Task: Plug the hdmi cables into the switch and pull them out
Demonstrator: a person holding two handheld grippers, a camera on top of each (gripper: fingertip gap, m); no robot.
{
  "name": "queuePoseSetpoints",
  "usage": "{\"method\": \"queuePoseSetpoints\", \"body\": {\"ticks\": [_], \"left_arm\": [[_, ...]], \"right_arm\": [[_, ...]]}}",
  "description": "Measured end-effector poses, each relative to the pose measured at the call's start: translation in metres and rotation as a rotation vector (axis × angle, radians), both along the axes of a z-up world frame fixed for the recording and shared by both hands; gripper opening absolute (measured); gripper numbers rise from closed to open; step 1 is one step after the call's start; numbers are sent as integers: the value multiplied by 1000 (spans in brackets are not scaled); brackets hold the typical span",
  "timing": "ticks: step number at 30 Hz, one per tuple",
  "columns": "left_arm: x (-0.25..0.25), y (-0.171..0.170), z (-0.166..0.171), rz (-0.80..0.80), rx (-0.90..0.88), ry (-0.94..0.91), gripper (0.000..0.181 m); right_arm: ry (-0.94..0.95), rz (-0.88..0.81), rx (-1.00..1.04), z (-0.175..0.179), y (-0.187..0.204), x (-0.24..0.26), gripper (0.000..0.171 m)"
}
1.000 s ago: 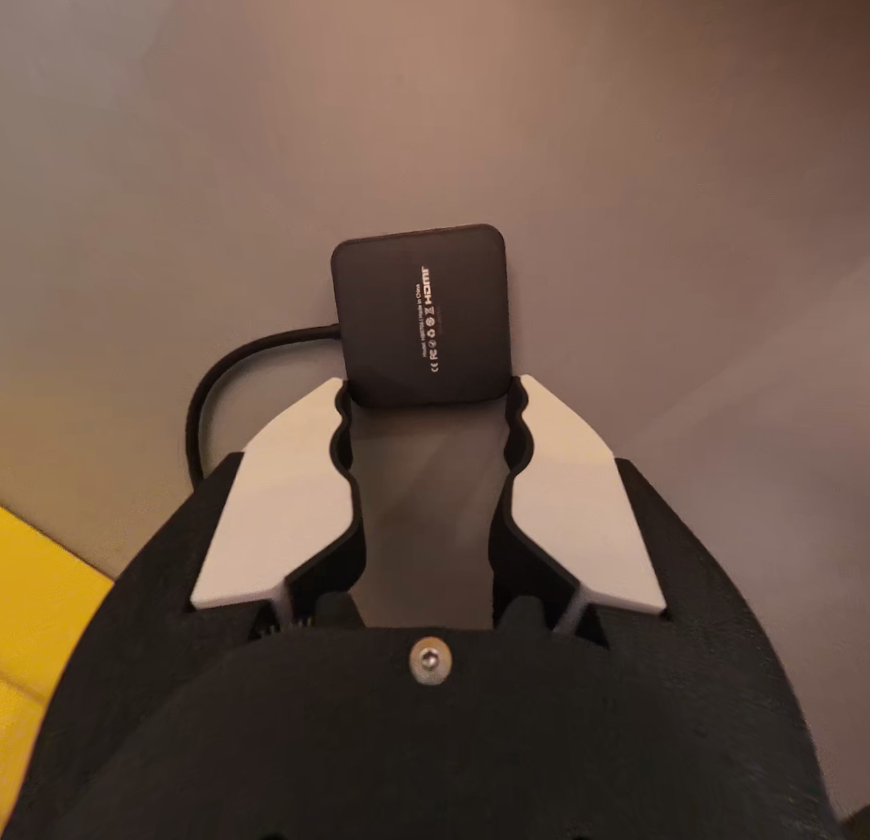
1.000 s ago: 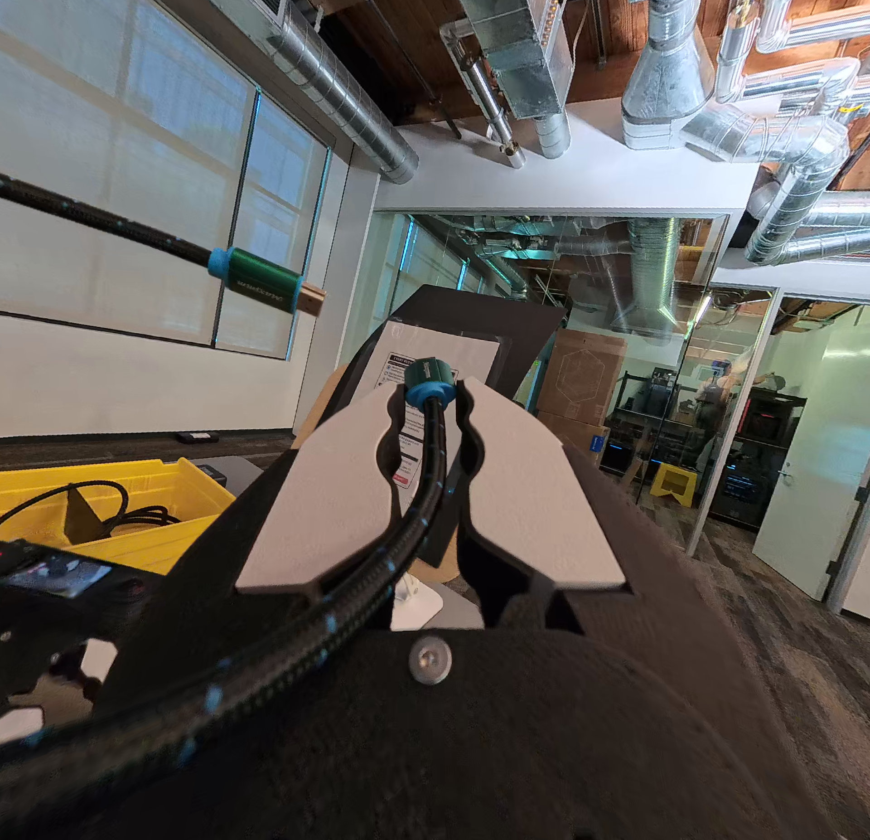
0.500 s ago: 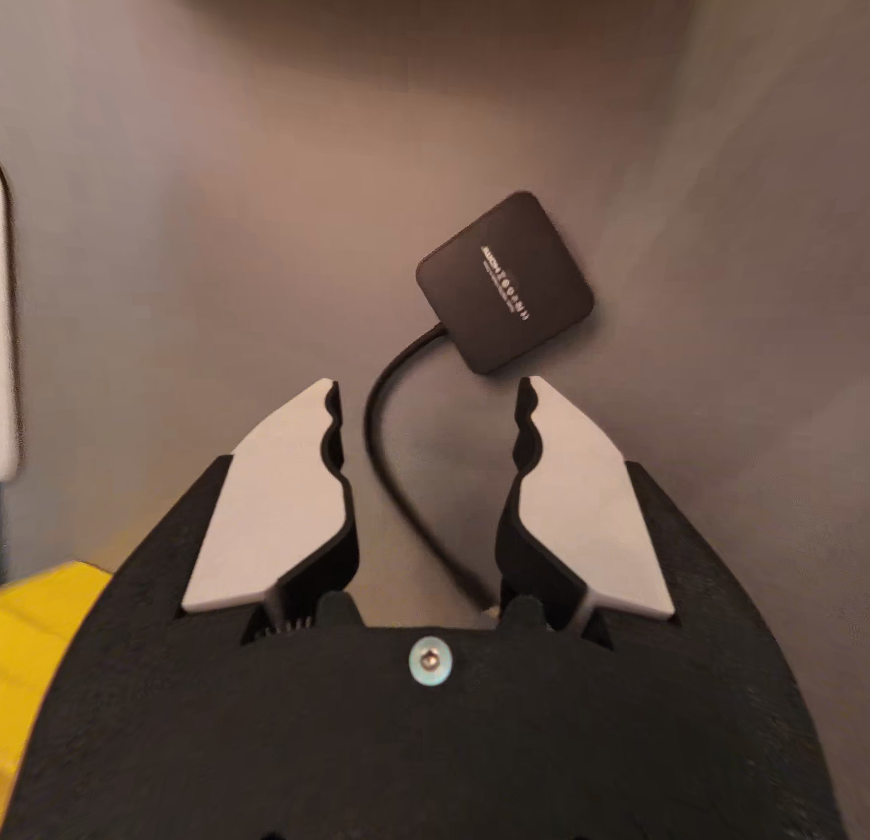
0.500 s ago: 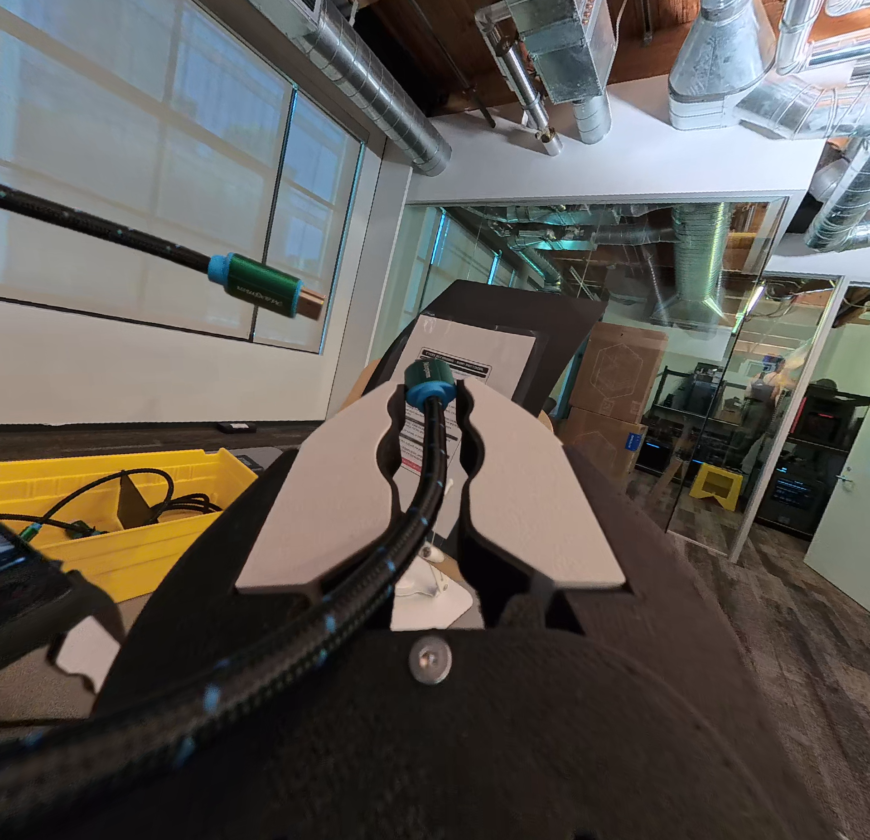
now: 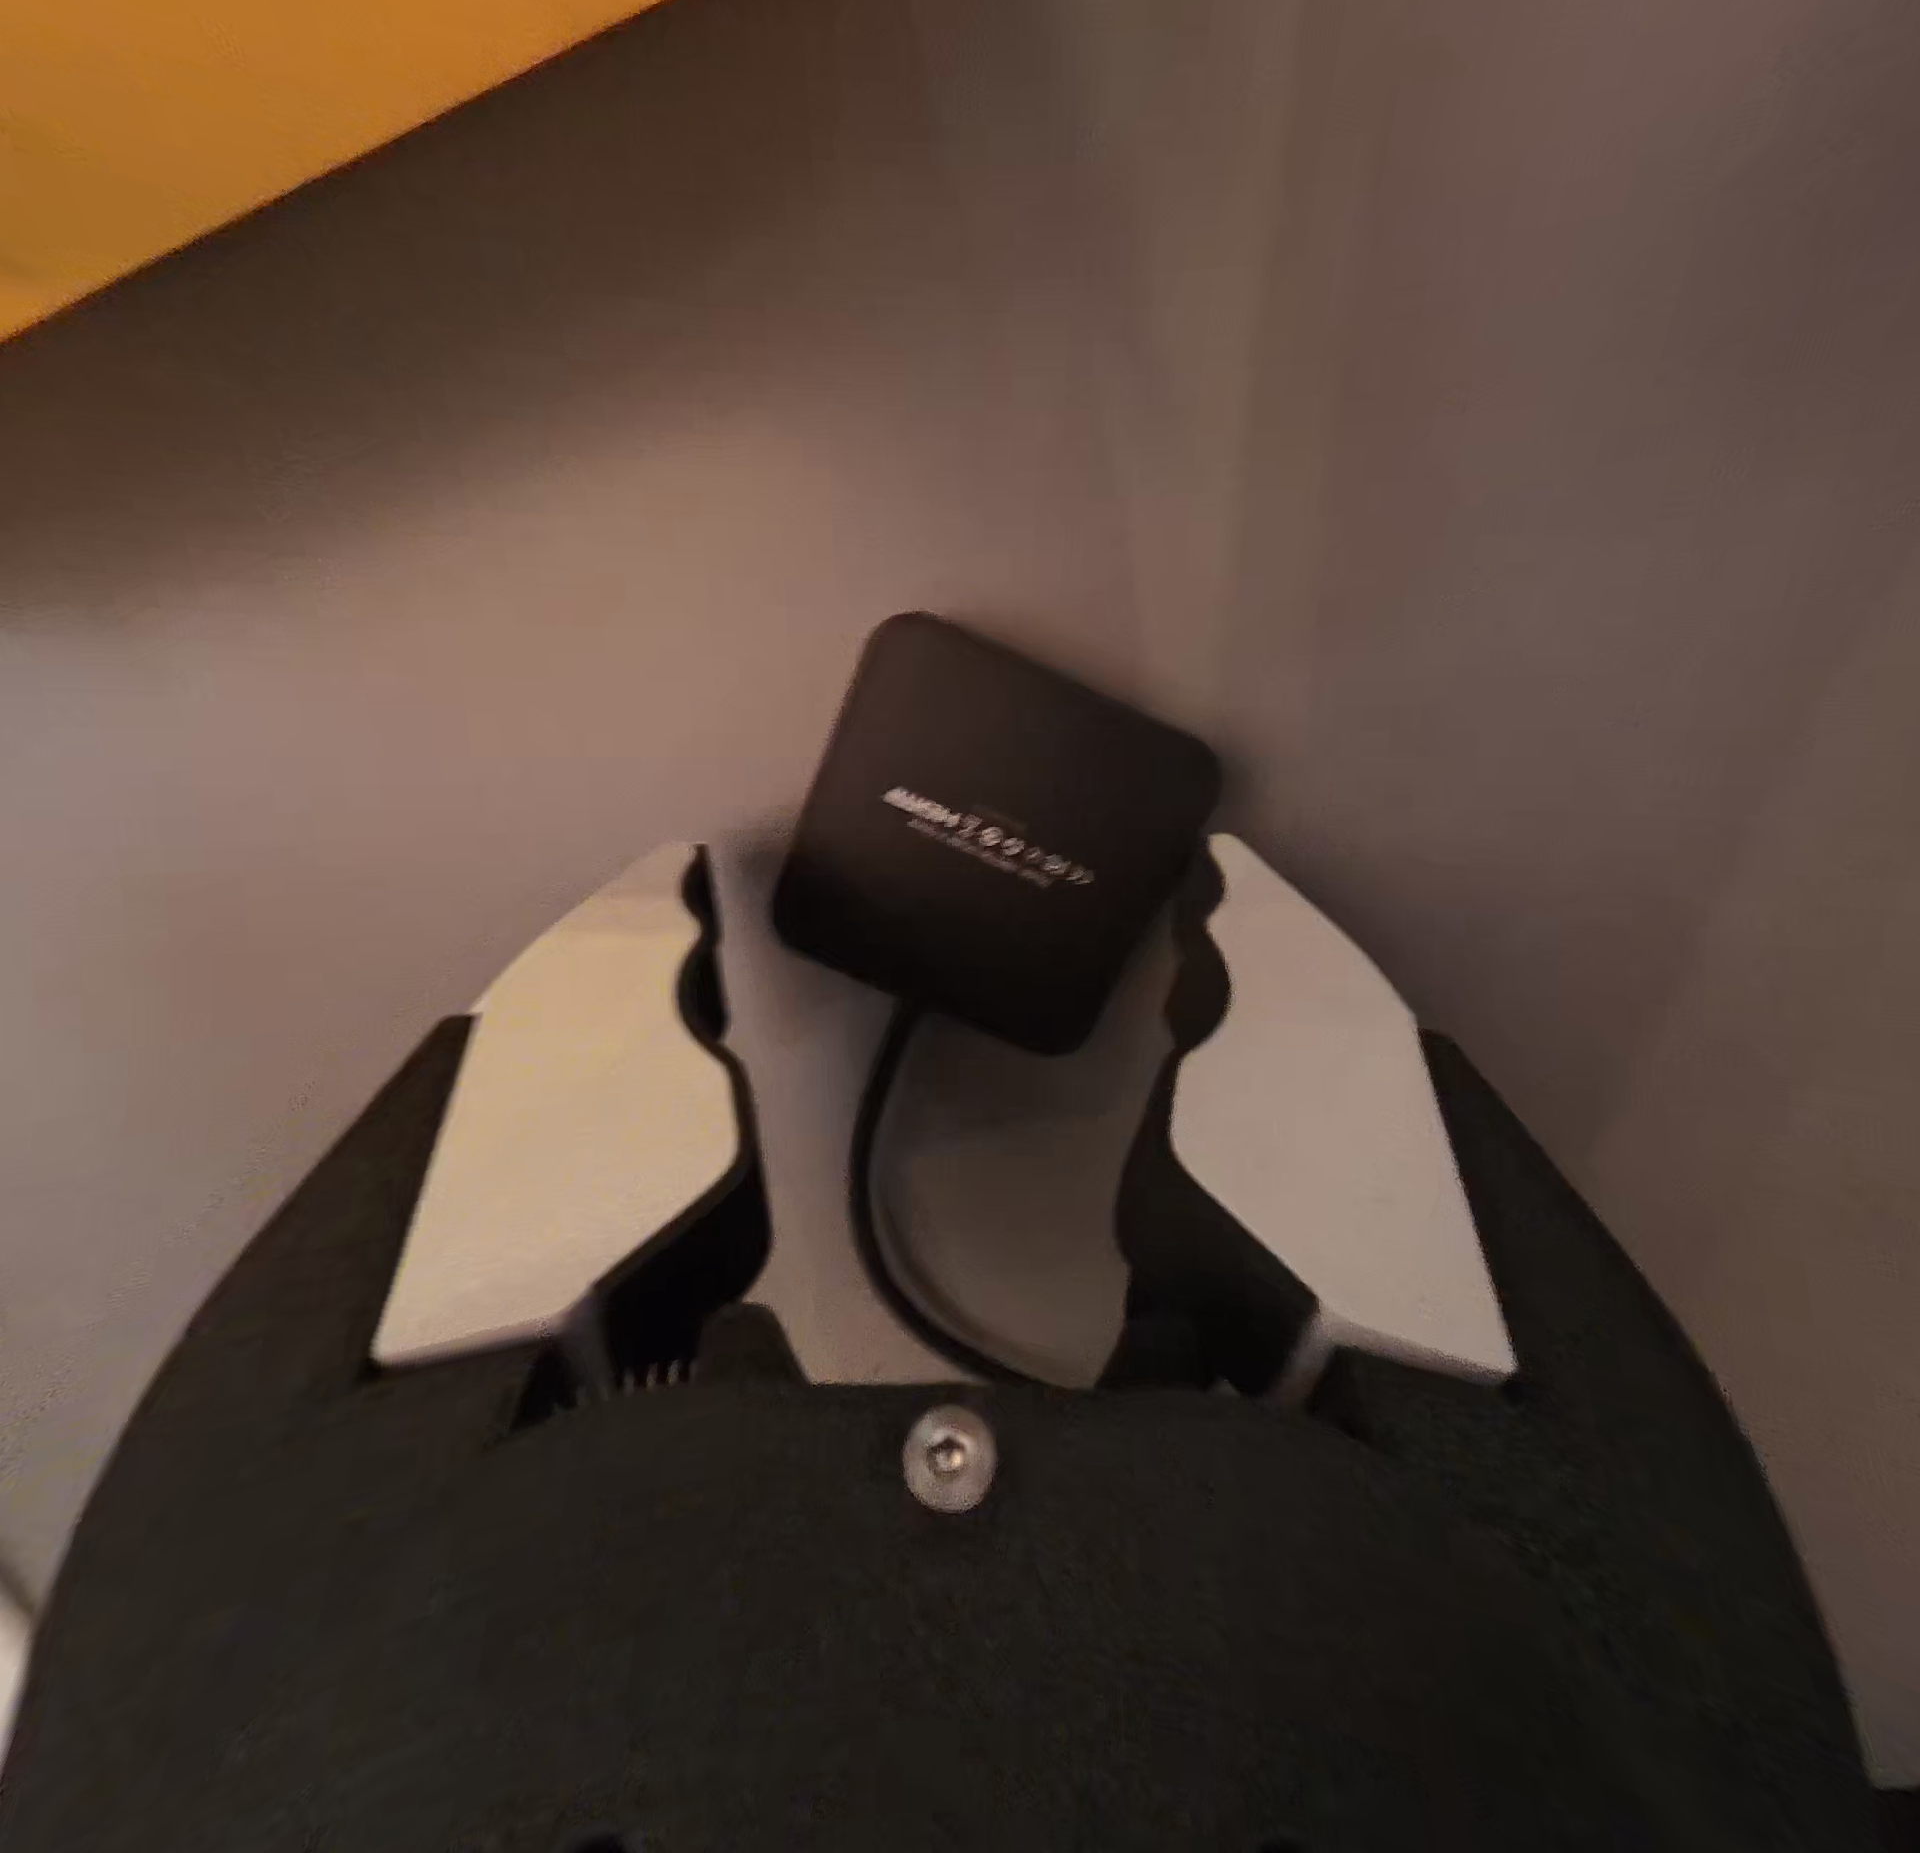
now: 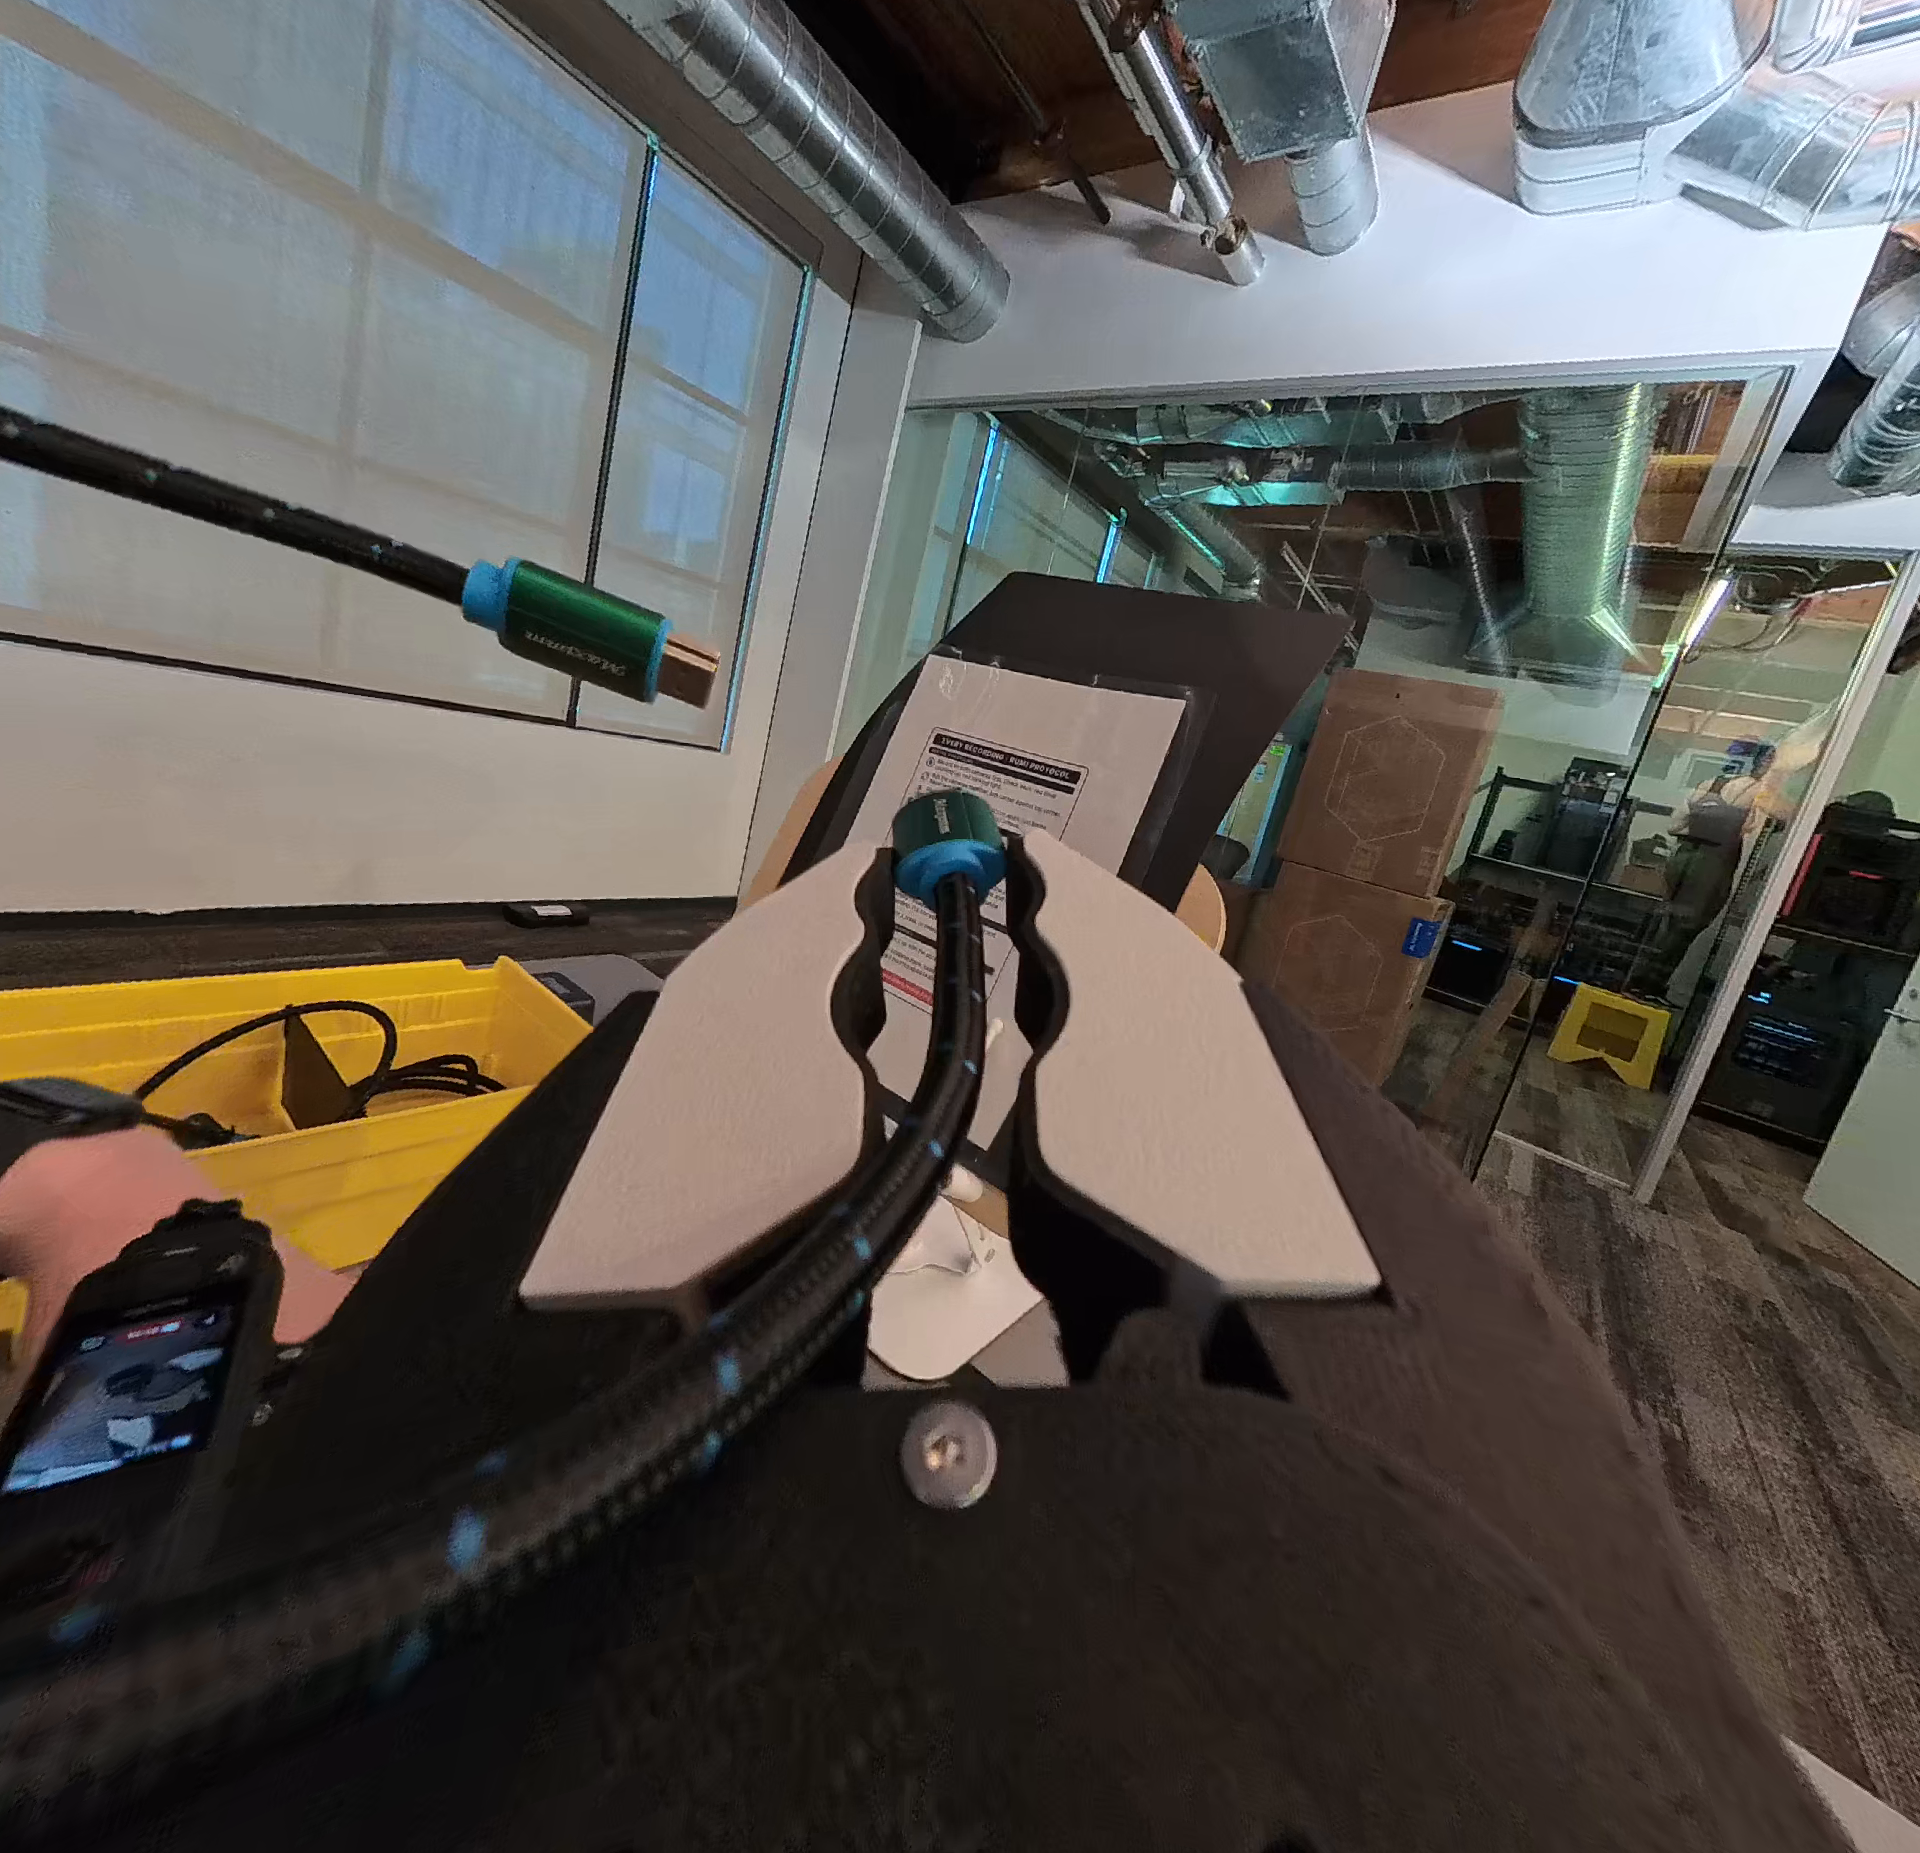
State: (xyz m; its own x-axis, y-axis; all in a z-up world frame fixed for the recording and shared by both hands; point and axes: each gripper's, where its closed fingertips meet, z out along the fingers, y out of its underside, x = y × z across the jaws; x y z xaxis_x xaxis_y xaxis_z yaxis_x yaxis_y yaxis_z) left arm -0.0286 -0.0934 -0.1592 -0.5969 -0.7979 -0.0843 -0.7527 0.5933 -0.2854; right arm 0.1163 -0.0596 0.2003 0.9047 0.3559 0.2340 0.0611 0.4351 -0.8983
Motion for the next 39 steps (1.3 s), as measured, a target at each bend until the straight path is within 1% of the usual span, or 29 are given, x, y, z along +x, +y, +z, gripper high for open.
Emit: {"method": "queuePoseSetpoints", "body": {"ticks": [1,3,4,5,6,8,9,10,11,13,14,16,17,19,21,22,23,24,27,29,30,31,33,35,39], "left_arm": [[0,-6,-1,26,-55,14,74],[3,-8,-2,111,-87,2,74],[4,-5,-2,185,-84,-10,73],[5,0,-1,306,-80,-14,73],[5,8,-1,464,-78,-18,73],[-4,29,-1,858,-82,-65,73],[-8,36,1,996,-112,-118,73],[-9,38,3,1064,-163,-172,73],[-11,38,6,1087,-207,-205,73],[-18,38,7,1067,-226,-215,74],[-22,40,8,1058,-222,-220,87],[-27,35,11,997,-225,-228,91],[-30,34,12,957,-195,-228,94],[-34,31,10,835,-110,-213,93],[-34,33,8,758,-12,-211,101],[-32,33,6,728,9,-216,96],[-29,34,5,717,22,-228,96],[-26,34,5,706,9,-238,93],[-24,33,3,672,-29,-239,93],[-26,34,0,690,-85,-212,95],[-27,33,-2,702,-127,-186,92],[-28,35,-2,695,-133,-186,87],[-28,38,-1,694,-132,-188,81],[-28,38,0,693,-128,-195,67],[-28,38,0,704,-130,-199,67]], "right_arm": [[-2,-4,0,0,0,0,22],[-3,-7,2,0,1,1,21],[-5,-4,2,0,1,0,21],[-6,-4,2,0,1,0,21],[-7,-4,4,0,1,-1,21],[-16,-5,1,-1,2,-3,22],[-19,-7,3,-1,3,-4,21],[-21,-4,3,-1,3,-6,21],[-25,-1,-1,-2,4,-8,21],[-38,1,-6,-5,5,-13,22],[-45,0,-9,-6,6,-15,22],[-59,-4,-8,-7,6,-18,21],[-65,-6,-8,-7,6,-20,21],[-71,-5,-3,-6,6,-21,21],[-66,-4,5,-5,5,-22,21],[-66,0,3,-5,4,-22,21],[-64,2,3,-5,4,-22,21],[-60,2,3,-5,4,-22,21],[-51,8,3,-4,3,-20,21],[-46,10,7,-3,2,-18,21],[-44,13,9,-3,2,-18,21],[-41,16,16,-2,2,-17,21],[-42,30,38,-1,0,-18,22],[-49,43,61,1,-2,-19,22],[-75,46,88,0,-4,-22,22]]}}
